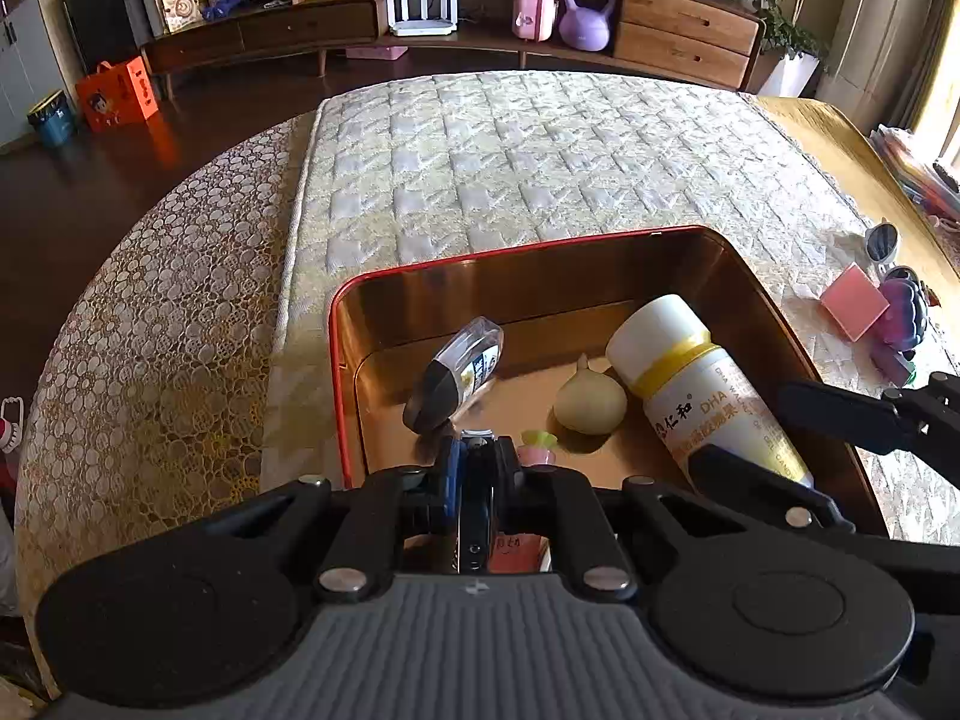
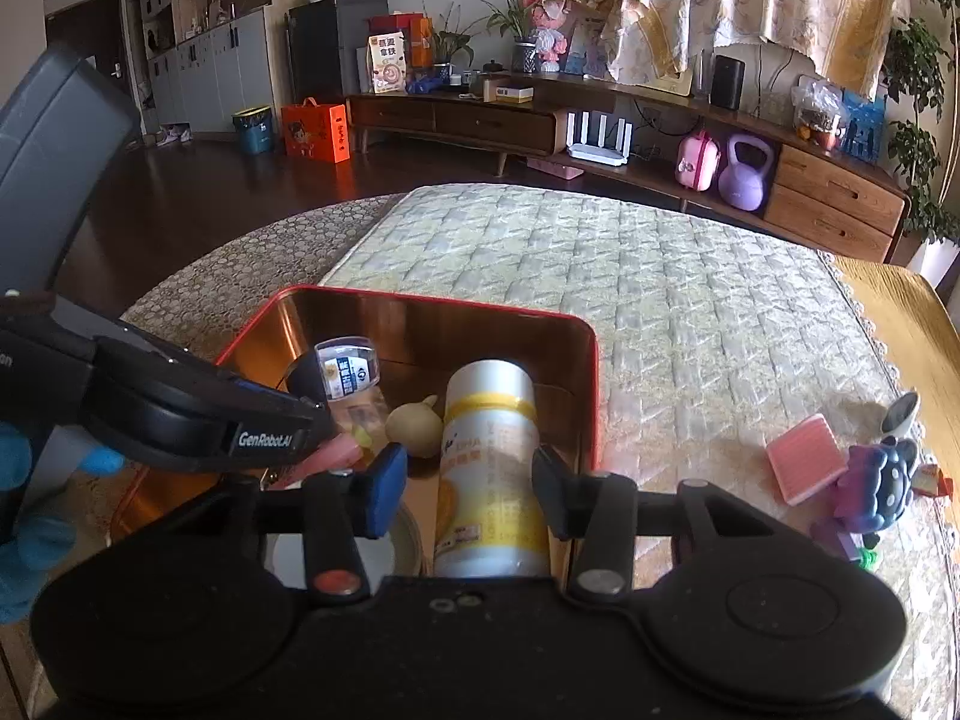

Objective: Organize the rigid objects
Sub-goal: 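Lower the white bottle into the tin and open the right tool while the left releases the clipper, then withdraw both tools from the tin toward the remaining objects, then grasp the red candy packet with the right tool while the left tool reaches the pink comb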

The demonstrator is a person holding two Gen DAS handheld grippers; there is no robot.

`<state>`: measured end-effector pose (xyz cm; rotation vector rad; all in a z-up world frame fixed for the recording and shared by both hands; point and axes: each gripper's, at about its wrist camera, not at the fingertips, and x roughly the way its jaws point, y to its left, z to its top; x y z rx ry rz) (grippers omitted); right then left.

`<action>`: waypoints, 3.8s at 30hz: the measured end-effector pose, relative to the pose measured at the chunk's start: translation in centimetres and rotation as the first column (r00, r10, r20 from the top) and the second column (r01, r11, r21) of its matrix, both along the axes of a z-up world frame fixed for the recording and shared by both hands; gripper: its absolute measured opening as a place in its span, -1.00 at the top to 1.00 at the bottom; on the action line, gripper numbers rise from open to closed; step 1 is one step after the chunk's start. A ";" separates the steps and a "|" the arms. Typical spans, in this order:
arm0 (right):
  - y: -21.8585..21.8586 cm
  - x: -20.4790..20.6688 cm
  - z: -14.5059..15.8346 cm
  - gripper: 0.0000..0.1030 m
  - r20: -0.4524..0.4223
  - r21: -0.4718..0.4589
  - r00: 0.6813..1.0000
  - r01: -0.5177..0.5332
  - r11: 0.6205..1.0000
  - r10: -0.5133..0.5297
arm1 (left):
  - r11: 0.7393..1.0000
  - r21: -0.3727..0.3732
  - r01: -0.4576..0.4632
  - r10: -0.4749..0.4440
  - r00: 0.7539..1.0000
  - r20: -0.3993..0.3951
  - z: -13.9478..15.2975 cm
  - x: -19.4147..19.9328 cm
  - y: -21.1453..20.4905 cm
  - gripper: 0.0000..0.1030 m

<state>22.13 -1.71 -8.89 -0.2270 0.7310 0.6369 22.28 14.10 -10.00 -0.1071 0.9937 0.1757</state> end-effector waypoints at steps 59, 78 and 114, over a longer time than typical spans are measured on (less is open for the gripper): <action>-17.1 -9.8 4.2 -0.71 -0.018 0.266 0.967 0.249 0.931 -0.254 | 0.985 -0.066 0.161 -0.150 0.977 0.151 5.3 -9.4 -11.8 0.37; -22.4 -5.4 4.2 -0.95 0.077 0.143 0.972 0.209 0.967 -0.221 | 0.976 -0.038 0.213 -0.202 0.961 0.190 5.9 -2.1 -16.4 -0.62; -27.4 13.7 -0.4 -0.83 -0.013 -0.005 0.998 0.061 0.998 -0.061 | 0.709 -0.040 0.704 -0.704 0.706 -0.071 -2.2 16.0 -20.3 -0.62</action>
